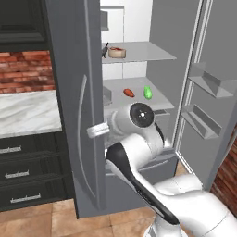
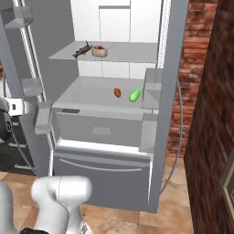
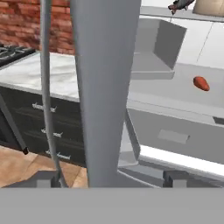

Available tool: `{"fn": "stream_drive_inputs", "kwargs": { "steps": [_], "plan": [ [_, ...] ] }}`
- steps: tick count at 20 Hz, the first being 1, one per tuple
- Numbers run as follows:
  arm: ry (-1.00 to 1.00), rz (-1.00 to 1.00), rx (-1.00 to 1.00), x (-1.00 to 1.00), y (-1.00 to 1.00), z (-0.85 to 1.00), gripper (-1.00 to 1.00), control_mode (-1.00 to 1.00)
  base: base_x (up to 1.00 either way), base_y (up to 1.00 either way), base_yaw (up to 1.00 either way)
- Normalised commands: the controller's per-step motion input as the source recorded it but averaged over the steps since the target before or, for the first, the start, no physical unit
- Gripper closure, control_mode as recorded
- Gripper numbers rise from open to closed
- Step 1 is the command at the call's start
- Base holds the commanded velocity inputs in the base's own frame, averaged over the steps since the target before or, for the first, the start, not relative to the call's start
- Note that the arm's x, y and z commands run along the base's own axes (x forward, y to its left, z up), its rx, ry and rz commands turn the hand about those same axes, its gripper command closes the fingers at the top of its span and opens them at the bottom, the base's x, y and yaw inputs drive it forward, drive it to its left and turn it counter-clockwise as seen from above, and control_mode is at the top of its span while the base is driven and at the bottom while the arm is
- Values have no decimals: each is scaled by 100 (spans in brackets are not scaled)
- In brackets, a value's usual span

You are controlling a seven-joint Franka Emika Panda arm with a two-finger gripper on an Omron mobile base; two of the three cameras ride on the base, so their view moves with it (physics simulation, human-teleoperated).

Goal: Gather the sweet potato and corn from the fridge and place them on a tray on the dining counter. Then gather the fish and steak from the fridge and place them on the other tray.

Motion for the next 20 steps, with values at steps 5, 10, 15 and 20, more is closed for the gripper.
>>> {"fn": "stream_drive_inputs", "kwargs": {
  "steps": [5, 10, 15, 20],
  "plan": [
    [11, -8, 26, -31, -96, 36, -100, -100, 0, 0, 0],
    [22, -1, 31, 13, -95, 27, -100, -100, 0, 0, 0],
    [21, 0, 30, 72, -43, 12, -100, -100, 0, 0, 0],
    [8, 0, 15, 77, 4, -2, -100, -100, 0, 0, 0]
  ]
}}
